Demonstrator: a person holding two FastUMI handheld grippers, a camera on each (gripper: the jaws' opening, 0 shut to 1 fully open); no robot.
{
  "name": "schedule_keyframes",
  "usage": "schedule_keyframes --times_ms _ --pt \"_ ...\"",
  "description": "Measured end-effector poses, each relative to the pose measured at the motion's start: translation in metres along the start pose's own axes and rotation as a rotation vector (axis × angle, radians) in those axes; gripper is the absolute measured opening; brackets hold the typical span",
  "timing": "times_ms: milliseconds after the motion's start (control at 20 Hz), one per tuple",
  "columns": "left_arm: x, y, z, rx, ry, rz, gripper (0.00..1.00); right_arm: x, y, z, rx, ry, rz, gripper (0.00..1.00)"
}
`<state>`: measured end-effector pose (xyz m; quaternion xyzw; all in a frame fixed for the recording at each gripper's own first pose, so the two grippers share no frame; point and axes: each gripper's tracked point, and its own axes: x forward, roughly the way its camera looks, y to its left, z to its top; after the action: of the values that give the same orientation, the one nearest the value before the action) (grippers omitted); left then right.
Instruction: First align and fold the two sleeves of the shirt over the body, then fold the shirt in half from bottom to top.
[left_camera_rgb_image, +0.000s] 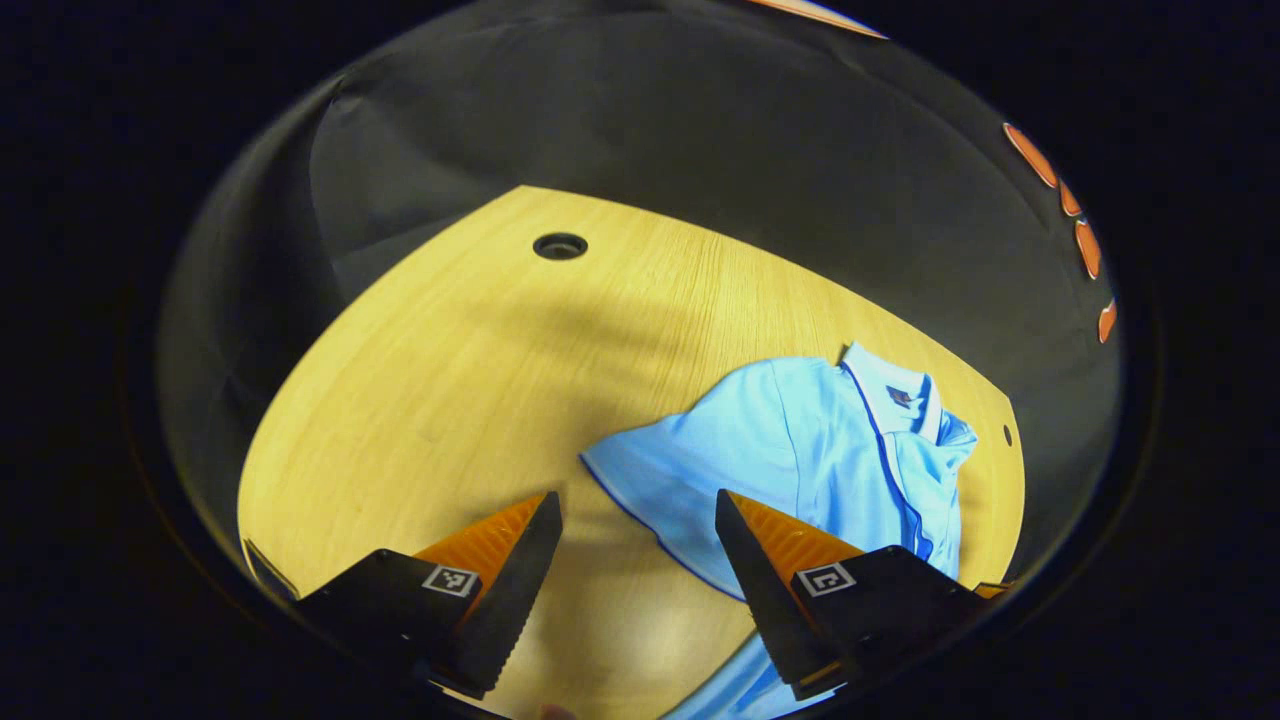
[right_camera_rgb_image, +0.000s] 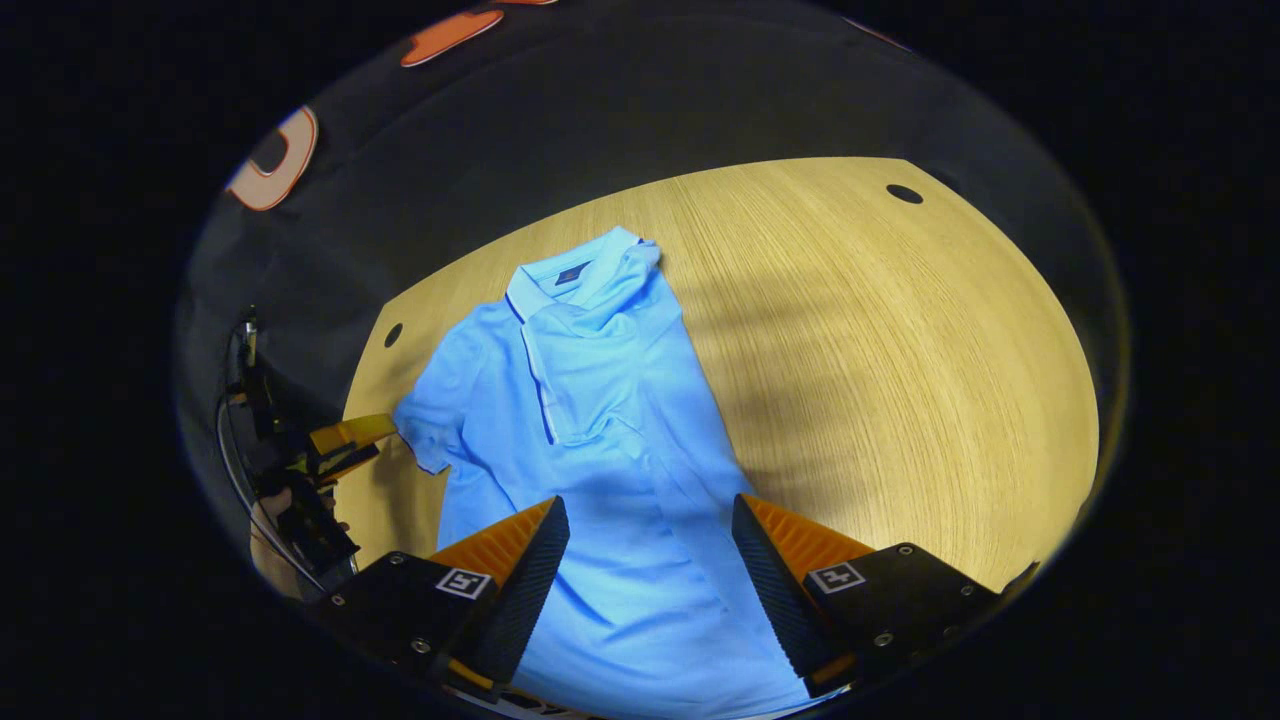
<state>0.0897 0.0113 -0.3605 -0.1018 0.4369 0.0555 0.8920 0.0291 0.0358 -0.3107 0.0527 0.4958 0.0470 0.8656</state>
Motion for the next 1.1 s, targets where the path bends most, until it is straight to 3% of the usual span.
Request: schedule_keyframes --times_ms 400,650,750,900,950,1050,1100 --pt "0.016 -0.002 -0.009 0.159 0.059 0.156 0.98 -0.006 -0.01 0.005 0.049 -0.008 0.029 0.99" --pt "0.017 -0.007 -0.006 0.144 0.035 0.163 1.0 -0.007 -0.006 0.007 0.058 -0.014 0.054 0.99" --pt "0.018 -0.006 -0.003 0.157 0.032 0.148 0.9 -0.01 -0.006 0.004 0.055 -0.009 0.058 0.99" --pt "0.019 -0.005 -0.004 0.134 0.034 0.121 0.45 -0.009 -0.005 0.002 0.053 -0.002 0.062 0.99" --pt "0.019 -0.003 -0.002 0.143 0.025 0.12 0.45 -0.009 -0.005 0.001 0.05 -0.001 0.06 0.99" --pt "0.02 -0.005 0.002 0.097 0.01 0.103 0.06 -0.01 -0.005 0.0 0.052 0.003 0.061 0.99" --pt "0.021 -0.012 0.0 0.086 -0.007 0.043 0.04 -0.011 -0.005 0.0 0.051 0.0 0.06 0.99"
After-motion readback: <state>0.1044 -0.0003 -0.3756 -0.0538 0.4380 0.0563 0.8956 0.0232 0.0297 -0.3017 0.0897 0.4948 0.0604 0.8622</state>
